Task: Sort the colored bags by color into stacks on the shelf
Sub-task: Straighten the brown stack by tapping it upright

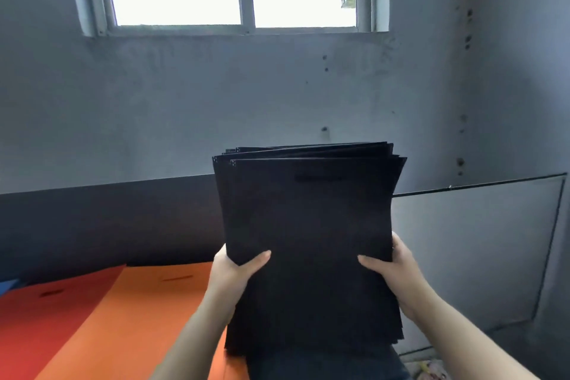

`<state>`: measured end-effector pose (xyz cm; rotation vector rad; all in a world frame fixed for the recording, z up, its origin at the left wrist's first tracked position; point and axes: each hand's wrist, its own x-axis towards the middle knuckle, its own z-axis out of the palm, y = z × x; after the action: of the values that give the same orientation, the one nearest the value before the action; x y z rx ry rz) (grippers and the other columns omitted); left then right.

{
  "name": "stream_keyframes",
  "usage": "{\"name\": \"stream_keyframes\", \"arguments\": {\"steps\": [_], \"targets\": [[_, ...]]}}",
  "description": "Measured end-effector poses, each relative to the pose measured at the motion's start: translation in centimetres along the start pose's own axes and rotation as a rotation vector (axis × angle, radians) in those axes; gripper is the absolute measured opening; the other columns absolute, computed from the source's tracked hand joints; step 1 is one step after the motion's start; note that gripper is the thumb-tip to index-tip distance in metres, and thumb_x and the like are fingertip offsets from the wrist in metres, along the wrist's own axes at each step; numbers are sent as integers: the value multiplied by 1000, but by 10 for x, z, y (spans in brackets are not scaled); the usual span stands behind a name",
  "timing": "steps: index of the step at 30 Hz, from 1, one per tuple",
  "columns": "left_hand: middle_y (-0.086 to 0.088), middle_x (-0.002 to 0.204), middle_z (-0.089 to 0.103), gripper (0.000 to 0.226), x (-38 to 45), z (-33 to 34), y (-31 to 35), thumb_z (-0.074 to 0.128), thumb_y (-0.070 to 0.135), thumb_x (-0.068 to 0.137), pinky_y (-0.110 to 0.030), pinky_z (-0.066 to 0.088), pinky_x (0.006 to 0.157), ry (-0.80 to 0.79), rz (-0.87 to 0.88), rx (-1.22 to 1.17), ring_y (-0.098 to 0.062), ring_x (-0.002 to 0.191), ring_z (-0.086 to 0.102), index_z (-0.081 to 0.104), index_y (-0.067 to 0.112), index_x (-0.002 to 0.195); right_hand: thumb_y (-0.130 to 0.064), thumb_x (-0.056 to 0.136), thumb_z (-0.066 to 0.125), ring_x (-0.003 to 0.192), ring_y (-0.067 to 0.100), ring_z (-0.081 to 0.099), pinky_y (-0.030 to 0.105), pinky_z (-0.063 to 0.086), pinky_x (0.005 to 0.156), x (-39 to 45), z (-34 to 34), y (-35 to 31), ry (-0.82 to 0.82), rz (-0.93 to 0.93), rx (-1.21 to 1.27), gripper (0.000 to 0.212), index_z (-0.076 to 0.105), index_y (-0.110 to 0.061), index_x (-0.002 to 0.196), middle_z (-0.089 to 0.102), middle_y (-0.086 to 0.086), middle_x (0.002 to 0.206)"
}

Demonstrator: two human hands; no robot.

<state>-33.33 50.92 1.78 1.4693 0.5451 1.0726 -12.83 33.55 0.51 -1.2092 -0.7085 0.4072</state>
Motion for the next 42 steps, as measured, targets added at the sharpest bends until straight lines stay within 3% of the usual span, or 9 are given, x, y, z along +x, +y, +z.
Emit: {"name": "stream_keyframes", "arguments": {"steps": [4,7,11,15,21,26,33,39,42], "targets": [[11,79,73,23,8,17,15,77,10,76,-18,49,65,82,139,80,-6,79,69,64,25,87,12,77,66,82,10,70,25,54,68,10,12,-15,102,-125,-32,42,63,-24,97,73,-4,93],[19,94,63,28,24,26,34,72,16,83,-19,45,75,43,227,231,-4,91,61,56,28,103,7,76,68,78,1,67,15,50,63,27,24,-39,145,-241,-155,39,62,-29,90,70,-15,87],[20,106,60,57,32,17,27,75,14,80,-7,45,70,56,208,131,6,93,58,41,34,121,7,77,67,87,16,65,32,51,77,28,27,-32,226,-271,-300,35,61,-22,95,68,-7,90],[13,97,70,34,14,8,-10,70,10,83,-15,49,70,26,87,44,-11,99,65,59,34,104,12,77,65,93,18,67,32,53,78,6,23,6,73,-112,-176,39,62,-21,99,71,2,100],[3,109,70,44,39,11,50,70,4,83,-34,56,84,47,238,-118,-17,102,66,55,22,121,9,76,70,86,12,68,27,55,70,43,18,-57,42,-237,-9,40,59,-22,99,69,1,101],[13,115,63,51,47,26,83,69,13,84,-22,49,91,153,440,68,1,104,61,50,21,130,-3,77,74,90,5,65,24,52,76,57,27,-88,159,-389,-76,41,57,-28,103,67,-11,101],[1,111,66,44,42,20,57,77,15,77,-45,51,93,107,114,62,-18,104,63,56,20,116,-10,84,70,96,10,65,27,51,79,48,19,-59,-55,-111,-207,28,62,-23,108,68,-4,110],[6,102,69,26,38,31,79,66,9,86,-35,52,91,220,347,41,-10,96,66,62,19,109,-2,88,62,83,-3,65,15,52,70,49,38,-79,71,-342,-129,30,60,-31,93,67,-14,96],[2,107,69,29,31,31,75,65,8,87,-37,51,93,191,300,22,-14,100,65,61,15,115,-5,88,63,87,2,65,18,51,72,48,38,-75,-3,-249,-94,24,63,-28,96,69,-9,100]]}}
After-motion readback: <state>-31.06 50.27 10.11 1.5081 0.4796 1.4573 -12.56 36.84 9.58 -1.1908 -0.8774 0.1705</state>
